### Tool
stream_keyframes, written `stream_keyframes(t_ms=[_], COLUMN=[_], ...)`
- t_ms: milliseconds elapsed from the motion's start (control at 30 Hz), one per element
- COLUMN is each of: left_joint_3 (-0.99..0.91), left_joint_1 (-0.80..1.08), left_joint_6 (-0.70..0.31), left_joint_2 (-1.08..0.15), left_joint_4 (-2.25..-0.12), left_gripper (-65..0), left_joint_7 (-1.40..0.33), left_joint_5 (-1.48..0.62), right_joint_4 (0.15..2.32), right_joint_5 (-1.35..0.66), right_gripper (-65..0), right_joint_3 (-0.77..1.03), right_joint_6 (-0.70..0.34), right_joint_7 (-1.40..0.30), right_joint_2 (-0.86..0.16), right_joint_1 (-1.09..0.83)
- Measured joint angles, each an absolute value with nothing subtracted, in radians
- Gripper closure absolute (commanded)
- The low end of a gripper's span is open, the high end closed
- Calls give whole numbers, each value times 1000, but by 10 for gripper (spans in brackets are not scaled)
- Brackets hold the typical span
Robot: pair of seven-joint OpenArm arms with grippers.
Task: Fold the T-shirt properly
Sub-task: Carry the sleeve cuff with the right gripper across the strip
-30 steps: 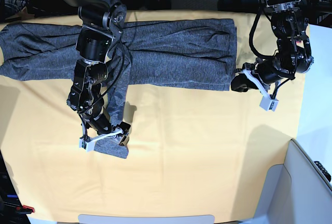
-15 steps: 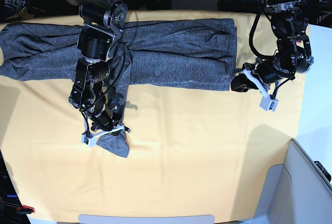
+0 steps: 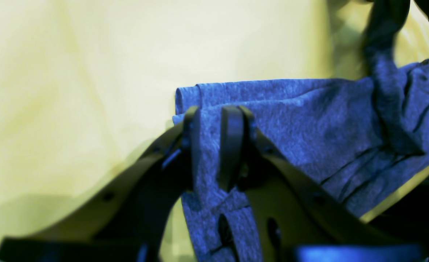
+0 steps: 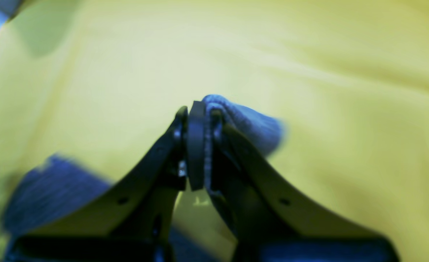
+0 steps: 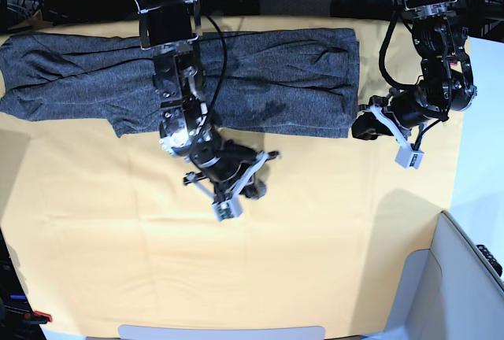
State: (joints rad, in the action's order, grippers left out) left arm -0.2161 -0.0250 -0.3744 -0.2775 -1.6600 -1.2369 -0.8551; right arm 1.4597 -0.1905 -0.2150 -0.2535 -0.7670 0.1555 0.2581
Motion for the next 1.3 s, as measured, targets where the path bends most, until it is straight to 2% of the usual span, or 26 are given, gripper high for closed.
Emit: stream_keyframes(t_ms=[200, 367, 767, 1000, 1133, 1300], left_joint_3=[-216, -218, -218, -223, -224, -224], left_joint_1=[-25, -25, -43, -52, -56, -56], left_joint_6=[-374, -374, -374, -374, -374, -374], left_joint_2=[-278, -278, -298, -331, -350, -355], left_joint_4=[-1660, -1646, -1646, -1646, -1646, -1646], left_gripper=[-86, -86, -88, -92, -136, -176], left_joint_7=[-1237, -1237, -1238, -1238, -1237, -1234], left_joint_5=[-859, -859, -859, -859, -859, -859], right_joint_4=[1632, 1761, 1784, 1688, 1657, 1657], right_joint_5=[-187, -193, -194, -194, -192, -194], right_gripper=[0, 0, 0, -2, -83, -206], right_joint_3=[-514, -710, -842, -845, -844, -844], right_joint_6=[-26, 87, 102, 104, 102, 95], right_joint_7=[-784, -780, -777, -791, -910, -921], right_joint_2=[106, 36, 20, 23, 52, 64], right_joint_1=[177, 157, 89, 87, 92, 93])
